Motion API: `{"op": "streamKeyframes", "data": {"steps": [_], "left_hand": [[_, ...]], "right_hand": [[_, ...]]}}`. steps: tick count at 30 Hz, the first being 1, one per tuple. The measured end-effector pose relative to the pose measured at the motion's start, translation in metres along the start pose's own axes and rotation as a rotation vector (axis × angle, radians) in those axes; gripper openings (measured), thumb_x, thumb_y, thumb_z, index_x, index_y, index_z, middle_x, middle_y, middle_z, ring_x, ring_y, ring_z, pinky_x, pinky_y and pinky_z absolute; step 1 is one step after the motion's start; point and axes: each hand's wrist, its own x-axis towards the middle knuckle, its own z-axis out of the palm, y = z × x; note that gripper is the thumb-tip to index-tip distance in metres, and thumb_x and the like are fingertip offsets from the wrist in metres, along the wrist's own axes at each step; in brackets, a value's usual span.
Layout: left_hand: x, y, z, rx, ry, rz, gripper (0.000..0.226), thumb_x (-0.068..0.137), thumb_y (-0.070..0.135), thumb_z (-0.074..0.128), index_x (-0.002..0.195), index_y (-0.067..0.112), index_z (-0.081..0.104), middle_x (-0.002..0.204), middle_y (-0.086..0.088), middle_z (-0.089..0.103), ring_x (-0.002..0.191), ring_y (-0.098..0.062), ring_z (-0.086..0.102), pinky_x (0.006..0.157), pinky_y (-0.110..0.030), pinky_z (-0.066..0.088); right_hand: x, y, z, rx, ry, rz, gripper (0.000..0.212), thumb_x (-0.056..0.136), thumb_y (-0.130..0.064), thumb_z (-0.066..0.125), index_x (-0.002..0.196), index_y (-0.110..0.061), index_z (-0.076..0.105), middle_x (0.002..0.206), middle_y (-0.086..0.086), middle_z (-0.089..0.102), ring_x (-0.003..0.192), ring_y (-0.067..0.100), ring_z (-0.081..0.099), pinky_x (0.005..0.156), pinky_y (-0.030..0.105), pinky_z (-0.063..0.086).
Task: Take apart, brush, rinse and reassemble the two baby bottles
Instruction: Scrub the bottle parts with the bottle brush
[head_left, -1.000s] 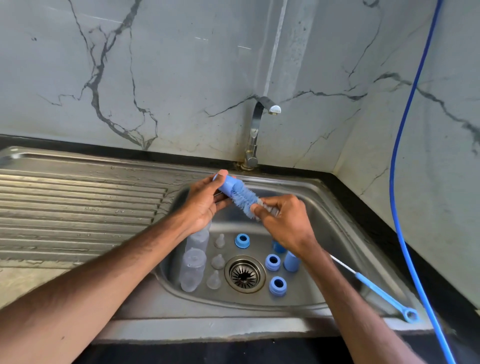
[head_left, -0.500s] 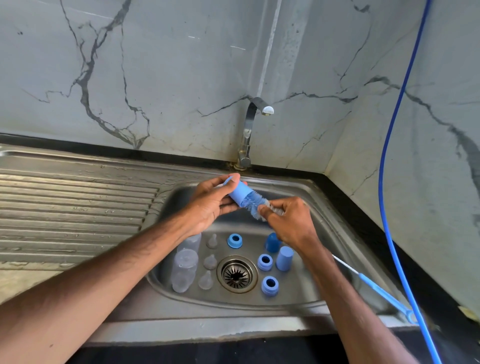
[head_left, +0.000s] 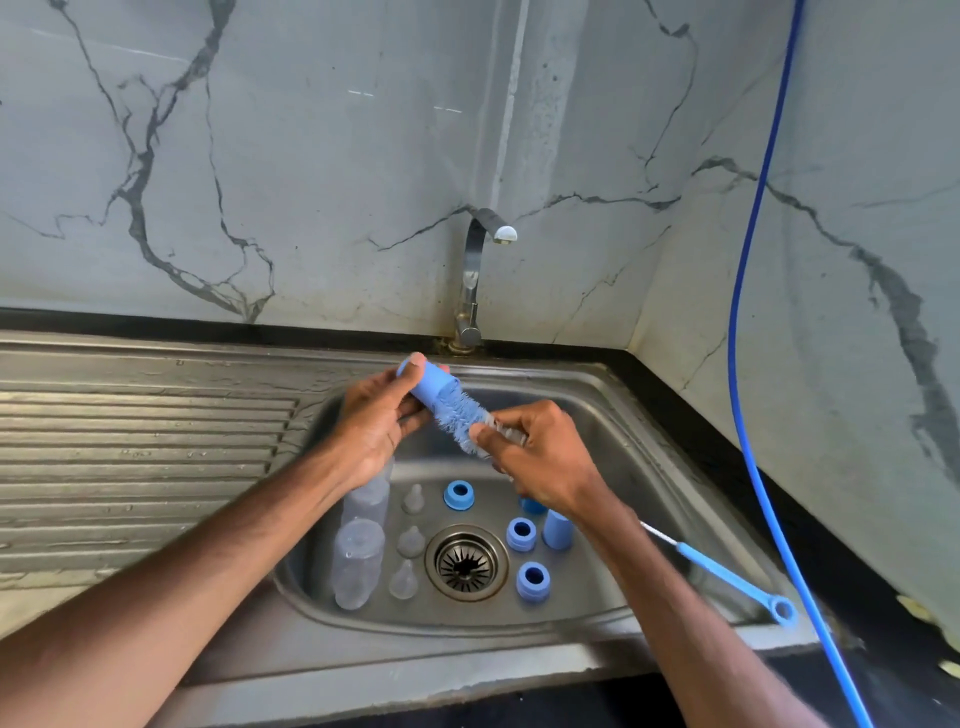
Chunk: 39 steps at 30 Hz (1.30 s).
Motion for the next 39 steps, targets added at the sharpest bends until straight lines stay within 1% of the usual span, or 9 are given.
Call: {"op": "streamKeyframes", "data": {"steps": [5, 7, 11, 16, 20, 27, 31, 35, 39], "left_hand": [[0.010, 0.012, -0.017, -0.088, 0.258, -0.052, 0.046, 0.105, 0.032, 0.054, 0.134, -0.004, 0.054, 0.126, -0.024, 0.065, 0.113, -0.032, 0.067, 0.093, -0.041, 0.057], [0.009, 0.012, -0.018, -0.098, 0.271, -0.095, 0.046, 0.109, 0.036, 0.044, 0.137, 0.000, 0.052, 0.123, -0.020, 0.063, 0.102, -0.027, 0.065, 0.089, -0.042, 0.055], [0.001, 0.006, -0.002, -0.030, 0.199, -0.182, 0.045, 0.112, 0.039, 0.031, 0.129, 0.009, 0.059, 0.108, -0.013, 0.068, 0.074, -0.020, 0.058, 0.063, -0.032, 0.044], [-0.009, 0.000, 0.010, -0.036, 0.180, -0.203, 0.046, 0.111, 0.038, 0.033, 0.112, 0.004, 0.065, 0.097, -0.015, 0.074, 0.081, -0.022, 0.066, 0.065, -0.033, 0.054], [-0.015, 0.002, 0.019, -0.047, 0.172, -0.272, 0.052, 0.110, 0.049, 0.032, 0.110, 0.006, 0.060, 0.092, -0.017, 0.068, 0.064, -0.023, 0.057, 0.046, -0.025, 0.045], [-0.014, 0.006, 0.013, -0.207, 0.143, -0.261, 0.062, 0.110, 0.050, 0.027, 0.107, 0.002, 0.067, 0.092, -0.016, 0.071, 0.079, -0.024, 0.064, 0.075, -0.038, 0.051], [-0.018, 0.002, 0.023, -0.147, 0.147, -0.308, 0.052, 0.108, 0.049, 0.038, 0.110, 0.005, 0.066, 0.087, -0.014, 0.070, 0.064, -0.020, 0.059, 0.050, -0.028, 0.048], [-0.016, 0.005, 0.018, -0.132, 0.166, -0.286, 0.045, 0.109, 0.032, 0.034, 0.111, 0.003, 0.069, 0.096, -0.017, 0.070, 0.074, -0.023, 0.065, 0.058, -0.031, 0.054], [-0.020, -0.001, 0.022, -0.092, 0.231, -0.388, 0.045, 0.109, 0.046, 0.039, 0.110, 0.005, 0.057, 0.093, -0.019, 0.069, 0.070, -0.022, 0.064, 0.050, -0.027, 0.053]], "right_hand": [[0.001, 0.002, -0.020, 0.272, 0.041, 0.126, 0.020, 0.100, -0.031, 0.069, 0.093, -0.016, 0.079, 0.059, 0.002, 0.060, 0.042, 0.010, 0.046, 0.039, 0.020, 0.038], [0.001, 0.004, -0.022, 0.181, 0.086, 0.134, 0.019, 0.100, -0.031, 0.068, 0.090, -0.019, 0.078, 0.057, 0.000, 0.062, 0.042, 0.009, 0.050, 0.040, 0.022, 0.041], [0.000, 0.005, -0.013, -0.061, 0.093, 0.051, 0.022, 0.100, -0.032, 0.066, 0.082, -0.022, 0.073, 0.063, 0.001, 0.070, 0.046, 0.003, 0.058, 0.048, 0.024, 0.049], [-0.006, -0.012, 0.005, -0.089, 0.009, -0.175, 0.021, 0.098, -0.038, 0.063, 0.081, -0.026, 0.068, 0.065, 0.003, 0.066, 0.046, 0.007, 0.051, 0.047, 0.035, 0.047], [0.000, -0.005, -0.003, -0.174, 0.117, -0.066, 0.023, 0.100, -0.031, 0.064, 0.080, -0.022, 0.069, 0.065, 0.002, 0.067, 0.057, 0.022, 0.063, 0.056, 0.044, 0.056], [-0.002, -0.011, 0.009, -0.114, 0.022, -0.166, 0.023, 0.099, -0.039, 0.063, 0.085, -0.022, 0.072, 0.066, 0.002, 0.064, 0.051, 0.014, 0.055, 0.052, 0.039, 0.050], [0.000, 0.000, -0.002, -0.186, 0.143, -0.097, 0.022, 0.100, -0.037, 0.064, 0.083, -0.024, 0.069, 0.066, -0.002, 0.066, 0.056, 0.019, 0.059, 0.054, 0.042, 0.052], [-0.002, -0.006, 0.010, -0.198, 0.047, -0.203, 0.020, 0.098, -0.045, 0.060, 0.092, -0.029, 0.070, 0.067, -0.007, 0.065, 0.053, 0.010, 0.056, 0.047, 0.023, 0.043], [0.006, 0.004, 0.003, -0.274, 0.181, -0.075, 0.018, 0.098, -0.041, 0.063, 0.082, -0.033, 0.064, 0.062, -0.007, 0.062, 0.053, 0.014, 0.055, 0.049, 0.028, 0.043]]}}
